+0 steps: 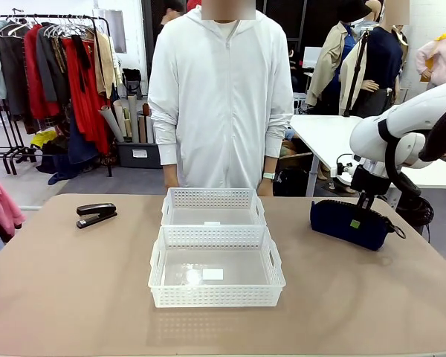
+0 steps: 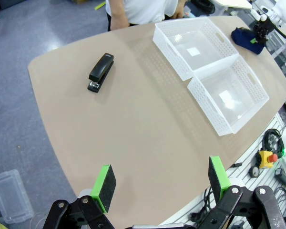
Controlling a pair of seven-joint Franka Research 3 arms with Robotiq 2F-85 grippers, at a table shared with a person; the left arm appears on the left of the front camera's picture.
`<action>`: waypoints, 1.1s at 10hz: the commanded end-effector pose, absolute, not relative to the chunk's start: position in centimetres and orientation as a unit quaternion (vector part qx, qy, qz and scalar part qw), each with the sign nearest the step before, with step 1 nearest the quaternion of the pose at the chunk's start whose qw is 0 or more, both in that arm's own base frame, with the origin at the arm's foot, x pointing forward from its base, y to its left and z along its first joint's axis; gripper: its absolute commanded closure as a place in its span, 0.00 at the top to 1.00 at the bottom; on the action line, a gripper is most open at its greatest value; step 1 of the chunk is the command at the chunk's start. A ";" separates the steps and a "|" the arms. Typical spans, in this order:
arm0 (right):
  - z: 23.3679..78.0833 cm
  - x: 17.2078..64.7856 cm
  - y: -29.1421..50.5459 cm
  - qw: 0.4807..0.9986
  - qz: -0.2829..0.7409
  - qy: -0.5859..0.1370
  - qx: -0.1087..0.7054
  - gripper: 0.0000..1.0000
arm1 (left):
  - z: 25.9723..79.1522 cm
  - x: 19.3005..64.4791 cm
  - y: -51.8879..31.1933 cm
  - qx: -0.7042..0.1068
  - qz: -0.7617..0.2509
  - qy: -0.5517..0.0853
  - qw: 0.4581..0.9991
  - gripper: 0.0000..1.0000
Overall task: Distribute items into two baskets.
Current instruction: Pick up the Pencil pouch that the person points to.
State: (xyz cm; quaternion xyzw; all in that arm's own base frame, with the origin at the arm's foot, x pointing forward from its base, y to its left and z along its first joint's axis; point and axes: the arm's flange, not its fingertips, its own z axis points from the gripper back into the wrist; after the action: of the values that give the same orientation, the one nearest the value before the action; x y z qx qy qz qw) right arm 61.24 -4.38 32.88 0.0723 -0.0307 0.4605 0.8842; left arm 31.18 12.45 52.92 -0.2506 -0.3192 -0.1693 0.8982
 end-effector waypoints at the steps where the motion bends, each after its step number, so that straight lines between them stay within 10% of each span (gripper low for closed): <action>1: 32.9 61.3 -4.3 0.884 0.461 -0.034 0.068 0.00 | 52.9 31.2 12.5 -0.251 -0.170 -0.319 0.898 1.00; 11: 48.6 51.8 -1.2 0.833 0.545 -0.050 0.078 0.00 | 52.9 31.2 12.5 -0.251 -0.170 -0.319 0.898 1.00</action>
State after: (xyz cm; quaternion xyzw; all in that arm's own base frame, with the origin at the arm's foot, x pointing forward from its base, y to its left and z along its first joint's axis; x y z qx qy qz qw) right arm 53.23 -0.79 47.37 0.0781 -0.0482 0.5199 0.8493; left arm 31.19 12.45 52.90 -0.2507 -0.3189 -0.1692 0.8983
